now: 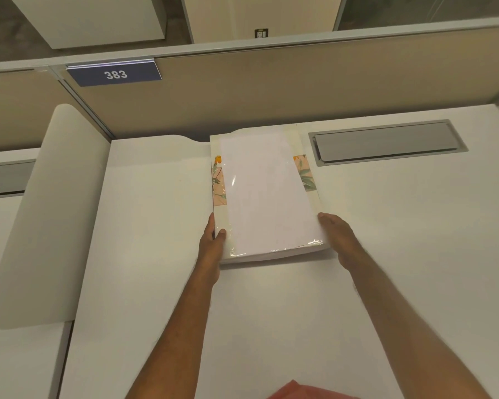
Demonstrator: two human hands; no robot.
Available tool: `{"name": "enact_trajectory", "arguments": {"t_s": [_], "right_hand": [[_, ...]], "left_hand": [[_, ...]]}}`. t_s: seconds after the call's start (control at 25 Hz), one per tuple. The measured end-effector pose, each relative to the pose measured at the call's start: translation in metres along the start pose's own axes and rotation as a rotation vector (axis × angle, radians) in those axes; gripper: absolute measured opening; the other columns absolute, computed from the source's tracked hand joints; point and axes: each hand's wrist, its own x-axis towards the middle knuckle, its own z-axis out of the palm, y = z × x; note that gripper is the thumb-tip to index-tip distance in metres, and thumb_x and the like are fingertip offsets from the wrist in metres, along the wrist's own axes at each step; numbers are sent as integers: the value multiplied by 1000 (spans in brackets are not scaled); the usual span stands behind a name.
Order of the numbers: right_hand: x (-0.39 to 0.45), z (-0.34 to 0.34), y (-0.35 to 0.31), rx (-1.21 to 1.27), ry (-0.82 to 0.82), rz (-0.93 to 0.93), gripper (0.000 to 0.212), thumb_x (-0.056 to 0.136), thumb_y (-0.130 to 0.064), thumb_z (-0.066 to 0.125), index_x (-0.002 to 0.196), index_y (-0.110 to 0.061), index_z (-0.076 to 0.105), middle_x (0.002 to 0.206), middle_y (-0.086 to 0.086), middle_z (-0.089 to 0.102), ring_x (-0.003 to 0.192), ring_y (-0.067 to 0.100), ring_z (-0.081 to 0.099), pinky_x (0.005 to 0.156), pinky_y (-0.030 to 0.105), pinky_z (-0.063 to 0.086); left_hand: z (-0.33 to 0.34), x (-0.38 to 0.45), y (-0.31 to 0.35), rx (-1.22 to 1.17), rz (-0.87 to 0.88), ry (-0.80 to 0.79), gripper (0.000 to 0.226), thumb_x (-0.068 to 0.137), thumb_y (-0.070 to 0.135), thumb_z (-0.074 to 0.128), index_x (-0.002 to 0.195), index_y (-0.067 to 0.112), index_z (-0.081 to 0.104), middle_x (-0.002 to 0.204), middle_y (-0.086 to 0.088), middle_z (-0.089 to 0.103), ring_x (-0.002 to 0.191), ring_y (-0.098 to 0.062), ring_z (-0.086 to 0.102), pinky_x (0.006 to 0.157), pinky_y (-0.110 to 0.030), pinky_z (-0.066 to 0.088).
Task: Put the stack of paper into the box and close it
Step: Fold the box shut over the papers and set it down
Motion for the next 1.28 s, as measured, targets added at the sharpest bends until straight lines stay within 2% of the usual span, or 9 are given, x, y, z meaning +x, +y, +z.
{"name": "enact_trajectory", "arguments": {"t_s": [0.2, 0.36, 0.44, 0.56, 0.64, 0.8, 0.96, 1.08, 1.28], "right_hand": [[0, -6, 3, -2, -30, 24, 42, 105, -50, 52, 135, -24, 65, 140, 0, 64, 130, 26, 60, 113, 49, 49], [0, -12, 6, 40, -91, 110, 30, 100, -54, 58, 101, -26, 68, 108, -3, 68, 97, 18, 63, 95, 42, 57], [4, -17, 12, 64, -91, 100, 28, 100, -46, 65, 100, -19, 71, 104, 2, 69, 91, 18, 63, 85, 37, 58], [7, -14, 29, 81, -24, 58, 36, 100, -34, 69, 105, 1, 74, 100, 9, 65, 94, 23, 58, 97, 45, 56], [8, -5, 39, 30, 35, 27, 37, 100, -34, 67, 107, 1, 75, 97, 5, 65, 94, 24, 57, 98, 48, 55], [13, 3, 51, -50, 116, -8, 51, 99, -40, 65, 106, 10, 67, 85, 8, 55, 83, 22, 48, 73, 33, 38], [13, 3, 44, -117, 143, -10, 37, 97, -39, 66, 120, -11, 71, 108, 5, 70, 100, 23, 61, 78, 30, 42], [13, 6, 39, -203, 163, -53, 39, 98, -37, 65, 129, -13, 67, 121, 6, 72, 103, 24, 61, 88, 32, 45], [3, 8, 42, -330, 192, -141, 45, 100, -41, 58, 134, -12, 63, 130, 12, 67, 119, 32, 65, 101, 45, 53]], "left_hand": [[1, 0, -1, 16, -1, 3, 60, 108, 10, 42, 162, 33, 34, 157, 5, 53, 141, -20, 53, 124, -44, 39], [1, 1, -2, 16, 2, 0, 60, 109, 11, 42, 164, 31, 30, 162, 4, 47, 146, -21, 48, 126, -44, 35], [2, 2, -4, 23, 1, 11, 60, 109, 11, 43, 164, 31, 30, 162, 3, 47, 146, -21, 48, 126, -43, 35], [5, 4, -7, 57, 3, 40, 61, 108, 13, 46, 163, 34, 31, 160, 1, 50, 144, -23, 49, 124, -39, 37], [6, 6, -8, 81, -5, 55, 61, 107, 15, 48, 163, 36, 32, 159, 0, 50, 145, -25, 49, 123, -39, 37], [5, 13, -11, 149, -8, 97, 62, 105, 18, 52, 161, 38, 35, 159, -5, 51, 145, -25, 49, 121, -42, 41], [6, 17, -15, 265, 17, 148, 60, 106, 25, 54, 161, 38, 35, 148, -16, 56, 138, -32, 54, 116, -43, 44], [5, 19, -17, 314, 34, 161, 59, 105, 26, 55, 160, 36, 36, 137, -28, 56, 130, -39, 56, 114, -49, 46], [-1, 14, -10, 443, 136, 129, 63, 103, 22, 57, 162, 25, 35, 111, -12, 51, 124, -40, 57, 112, -50, 47]]}}
